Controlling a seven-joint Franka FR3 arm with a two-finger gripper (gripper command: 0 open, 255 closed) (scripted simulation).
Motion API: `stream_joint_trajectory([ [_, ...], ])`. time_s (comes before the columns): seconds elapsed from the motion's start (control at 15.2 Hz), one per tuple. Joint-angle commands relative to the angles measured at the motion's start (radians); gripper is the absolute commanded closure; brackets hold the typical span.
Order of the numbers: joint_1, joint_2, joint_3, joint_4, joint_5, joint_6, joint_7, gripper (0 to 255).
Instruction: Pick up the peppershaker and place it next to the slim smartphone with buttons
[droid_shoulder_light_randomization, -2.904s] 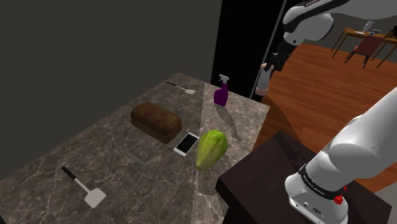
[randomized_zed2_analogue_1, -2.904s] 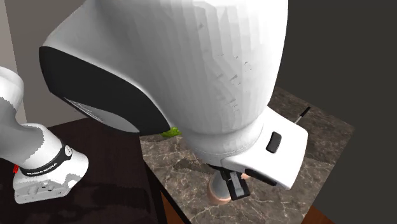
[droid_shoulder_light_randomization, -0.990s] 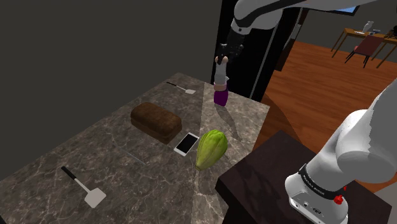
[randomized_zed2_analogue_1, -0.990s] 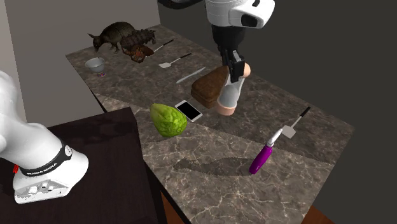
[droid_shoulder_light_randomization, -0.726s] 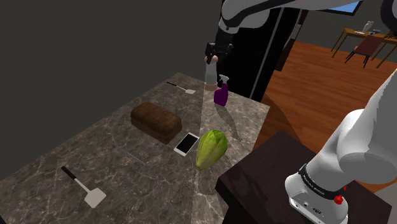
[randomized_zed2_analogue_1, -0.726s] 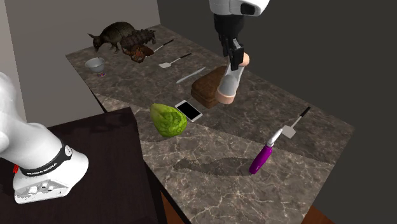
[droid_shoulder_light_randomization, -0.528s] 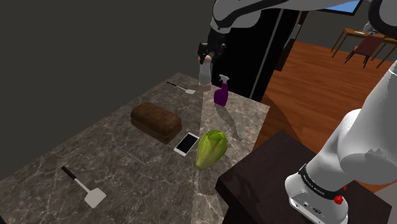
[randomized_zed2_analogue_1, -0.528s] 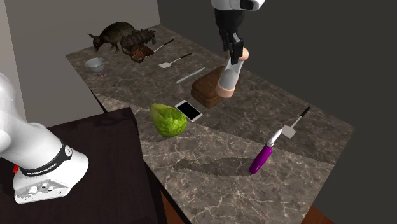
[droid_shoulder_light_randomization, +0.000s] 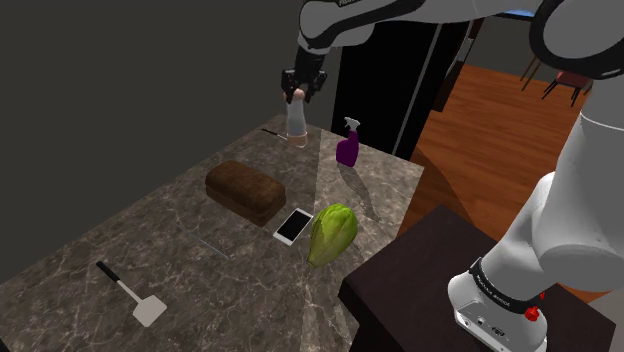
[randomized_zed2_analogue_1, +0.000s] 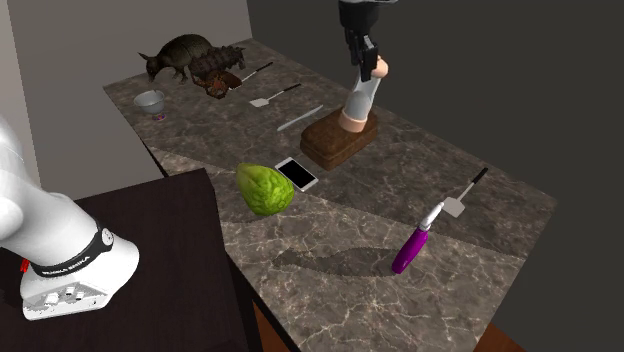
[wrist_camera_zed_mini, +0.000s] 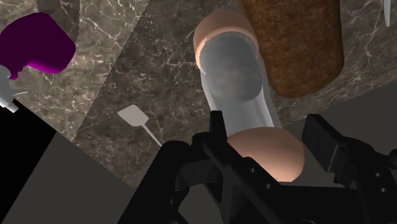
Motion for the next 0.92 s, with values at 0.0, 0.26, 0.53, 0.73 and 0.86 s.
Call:
stream_joint_trajectory([
  [0.0,0.000,0.015,0.001,-0.003,0.004,0.018,-0.001,255],
  [0.26,-0.001,0.030,0.004,-0.035,0.011,0.066,-0.008,255],
  [0.53,-0.002,0.049,0.007,-0.064,0.020,0.113,-0.016,255],
  [0.73,-0.013,0.070,0.009,-0.050,0.037,0.113,-0.033,0],
  [0.86,-0.036,0.126,0.019,-0.028,0.075,0.133,-0.070,0],
])
